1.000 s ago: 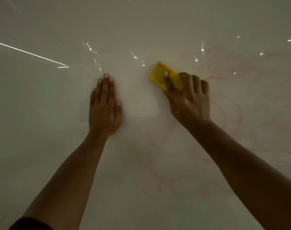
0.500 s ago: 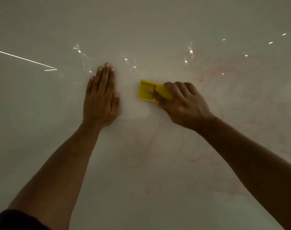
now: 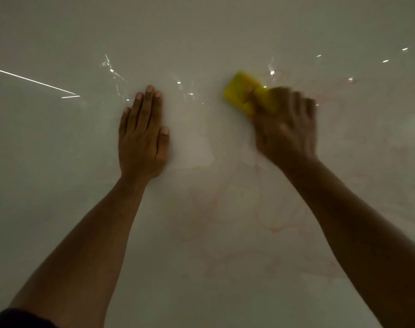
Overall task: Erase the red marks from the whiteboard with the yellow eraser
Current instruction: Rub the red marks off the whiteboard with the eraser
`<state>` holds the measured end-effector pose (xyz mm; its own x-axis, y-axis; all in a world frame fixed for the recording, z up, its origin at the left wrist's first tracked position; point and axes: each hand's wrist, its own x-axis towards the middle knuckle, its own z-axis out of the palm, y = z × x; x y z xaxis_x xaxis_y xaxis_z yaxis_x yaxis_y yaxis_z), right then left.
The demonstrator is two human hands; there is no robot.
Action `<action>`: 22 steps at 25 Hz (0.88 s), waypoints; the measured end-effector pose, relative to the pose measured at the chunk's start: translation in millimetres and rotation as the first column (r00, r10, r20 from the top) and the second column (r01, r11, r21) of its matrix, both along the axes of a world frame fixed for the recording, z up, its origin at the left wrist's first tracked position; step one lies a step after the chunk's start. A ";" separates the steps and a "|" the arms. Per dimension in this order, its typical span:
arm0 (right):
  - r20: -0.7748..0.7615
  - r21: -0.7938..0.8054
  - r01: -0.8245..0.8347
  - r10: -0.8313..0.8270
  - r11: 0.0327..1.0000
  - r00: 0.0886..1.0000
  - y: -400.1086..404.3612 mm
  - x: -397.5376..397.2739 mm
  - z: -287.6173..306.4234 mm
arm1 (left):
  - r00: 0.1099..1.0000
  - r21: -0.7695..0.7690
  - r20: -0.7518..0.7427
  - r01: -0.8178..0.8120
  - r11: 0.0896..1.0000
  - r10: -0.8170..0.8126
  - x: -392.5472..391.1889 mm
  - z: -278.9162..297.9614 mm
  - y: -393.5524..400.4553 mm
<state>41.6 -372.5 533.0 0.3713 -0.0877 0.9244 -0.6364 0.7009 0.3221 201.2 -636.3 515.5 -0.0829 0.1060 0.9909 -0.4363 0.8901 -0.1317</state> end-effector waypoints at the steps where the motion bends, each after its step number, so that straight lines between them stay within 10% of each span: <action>1: 0.154 -0.173 0.019 0.008 0.985 0.988 4.3 -1.3 8.3 | 1.000 0.000 -0.005 0.004 1.000 -0.004 -0.1 -0.1 -0.3; 3: 0.272 -0.252 0.034 0.037 0.967 0.962 -6.5 4.5 5.8 | 1.000 -0.004 -0.017 0.010 1.000 -0.010 -0.5 -0.3 -0.6; 8: -0.220 0.360 0.022 0.062 0.933 0.974 -23.4 18.3 -34.6 | 1.000 -0.009 -0.027 -0.006 1.000 0.006 -0.4 -1.2 1.2; 12: 0.153 -0.157 -0.027 0.051 0.987 0.987 -0.6 -1.6 -3.4 | 1.000 0.001 -0.016 -0.024 1.000 0.024 -3.2 -0.7 1.8; 17: -0.158 0.312 -0.021 0.074 0.950 0.985 -2.6 0.2 -11.8 | 0.999 0.012 -0.003 -0.046 0.999 0.047 -4.5 1.1 6.0; 22: 0.203 -0.144 -0.114 0.142 0.983 0.969 17.7 -18.4 -5.9 | 0.999 -0.043 0.039 -0.034 0.998 0.036 -6.6 6.1 9.6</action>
<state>23.2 -354.7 527.0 0.1667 0.0740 0.9832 -0.7670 0.6363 0.0821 194.6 -626.7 521.5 -0.1261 0.1446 0.9814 -0.4608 0.8676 -0.1870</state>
